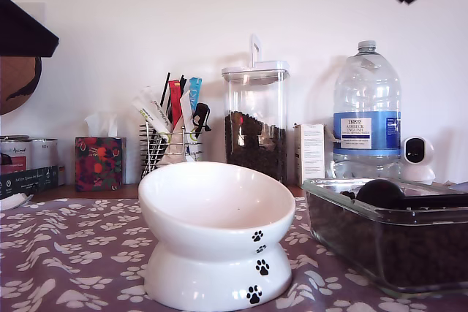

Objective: Measure one spoon of cat food and pour it into the food bowl

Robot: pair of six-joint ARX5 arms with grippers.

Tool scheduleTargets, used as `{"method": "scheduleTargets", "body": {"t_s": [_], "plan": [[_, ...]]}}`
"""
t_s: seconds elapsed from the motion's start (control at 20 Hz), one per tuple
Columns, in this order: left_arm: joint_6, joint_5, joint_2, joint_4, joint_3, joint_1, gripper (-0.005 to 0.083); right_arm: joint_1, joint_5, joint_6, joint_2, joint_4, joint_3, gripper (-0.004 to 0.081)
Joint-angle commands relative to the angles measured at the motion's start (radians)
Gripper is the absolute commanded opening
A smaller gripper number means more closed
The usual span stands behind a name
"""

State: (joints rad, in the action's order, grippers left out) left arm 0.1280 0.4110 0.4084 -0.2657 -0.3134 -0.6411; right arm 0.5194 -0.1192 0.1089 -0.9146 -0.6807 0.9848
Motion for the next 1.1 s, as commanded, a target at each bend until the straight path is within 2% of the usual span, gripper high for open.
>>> {"method": "scheduleTargets", "body": {"t_s": [0.0,0.15,0.25,0.35,0.45,0.55,0.65,0.75,0.8,0.85,0.95,1.05], "plan": [[0.003,-0.002,0.004,0.012,0.002,-0.003,-0.0019,0.016,-0.02,0.008,0.058,0.128,-0.143,-0.0013],[0.003,-0.002,0.004,0.012,0.002,-0.003,-0.0019,0.04,-0.046,0.003,0.187,0.301,-0.317,-0.0013],[0.003,-0.002,0.004,0.012,0.002,-0.003,-0.0019,0.061,-0.05,-0.004,0.273,0.338,-0.406,-0.0013],[0.003,-0.002,0.004,0.012,0.002,-0.003,-0.0019,0.085,-0.079,0.029,0.34,0.283,-0.459,-0.0012],[0.003,-0.001,0.004,0.012,0.002,-0.003,-0.0019,0.113,-0.091,0.034,0.395,0.177,-0.467,-0.0012],[0.003,-0.001,0.004,0.013,0.002,-0.003,-0.0019,0.145,-0.068,0.051,0.423,0.077,-0.467,0.0004],[0.003,-0.001,0.004,0.013,0.002,-0.003,-0.0019,0.18,-0.027,0.116,0.421,0.032,-0.467,0.0083],[0.003,-0.001,0.004,0.013,0.002,-0.003,-0.0019,0.209,-0.022,0.146,0.406,0.027,-0.467,0.0092],[0.003,-0.001,0.004,0.013,0.002,-0.003,-0.0019,0.214,-0.018,0.2,0.386,0.016,-0.467,0.0122],[0.003,-0.001,0.004,0.013,0.002,-0.003,-0.0019,0.218,-0.019,0.25,0.361,-0.002,-0.467,0.017],[0.003,-0.001,0.004,0.013,0.002,-0.003,-0.0019,0.218,-0.019,0.307,0.287,-0.064,-0.467,0.0182],[0.003,-0.001,0.004,0.013,0.002,-0.003,-0.0019,0.218,-0.018,0.312,0.204,-0.072,-0.463,0.0215]]}}
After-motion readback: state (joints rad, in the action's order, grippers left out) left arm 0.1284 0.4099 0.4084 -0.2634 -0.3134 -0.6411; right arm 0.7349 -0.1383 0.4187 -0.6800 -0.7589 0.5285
